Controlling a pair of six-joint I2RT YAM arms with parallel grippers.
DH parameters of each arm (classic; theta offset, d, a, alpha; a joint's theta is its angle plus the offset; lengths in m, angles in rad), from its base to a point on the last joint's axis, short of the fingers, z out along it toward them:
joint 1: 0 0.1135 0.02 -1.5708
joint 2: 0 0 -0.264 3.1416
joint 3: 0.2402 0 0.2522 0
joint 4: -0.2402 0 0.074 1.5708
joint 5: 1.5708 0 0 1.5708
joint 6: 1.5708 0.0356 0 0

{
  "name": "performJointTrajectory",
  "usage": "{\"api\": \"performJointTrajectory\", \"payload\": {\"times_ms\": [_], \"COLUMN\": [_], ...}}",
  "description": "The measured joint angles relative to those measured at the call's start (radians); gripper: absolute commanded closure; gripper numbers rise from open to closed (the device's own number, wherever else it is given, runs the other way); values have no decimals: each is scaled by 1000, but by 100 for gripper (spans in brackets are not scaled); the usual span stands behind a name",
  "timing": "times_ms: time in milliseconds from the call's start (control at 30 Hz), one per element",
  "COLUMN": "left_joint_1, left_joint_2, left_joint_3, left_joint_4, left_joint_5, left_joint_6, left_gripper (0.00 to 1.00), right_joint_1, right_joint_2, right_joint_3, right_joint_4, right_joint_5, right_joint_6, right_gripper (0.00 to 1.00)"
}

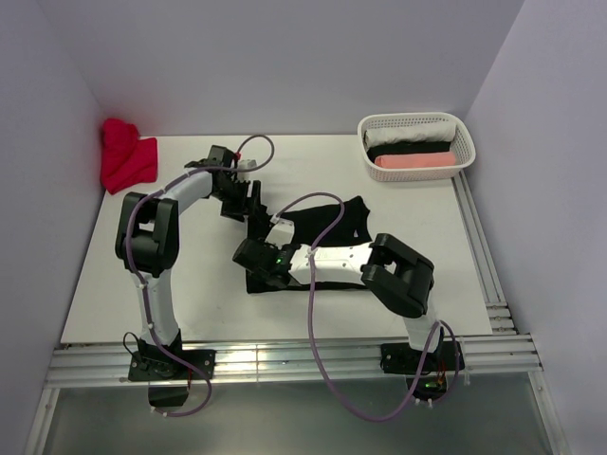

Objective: Roll the t-shirts
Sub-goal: Roll the tshirt

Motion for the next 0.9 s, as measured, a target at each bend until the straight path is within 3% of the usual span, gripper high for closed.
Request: {"api": "performJointTrajectory", "payload": {"times_ms": [367,667,767,867,900], "left_joint_1": [113,109,110,109,108], "left_joint_2": [0,90,125,129,129], "left_joint_3": [48,15,15,8,6], "left_joint_4": [-104,-69,-50,-13,-7], "left_joint_5": [249,387,466,465,460], "left_joint_6": [105,117,62,13,1], "left_gripper": [26,29,37,56,68], "right_joint_1": [0,0,-1,-1,-1], "right_joint_2": [13,11,6,2,2], "right_joint_3": [-7,-36,-52,-61,-61], "right_joint_4": [-8,33,55,64,64], "right_joint_5": [4,8,11,17,19], "right_joint_6": [19,23,28,35,37], "right_gripper": [64,64,66,66,64]}}
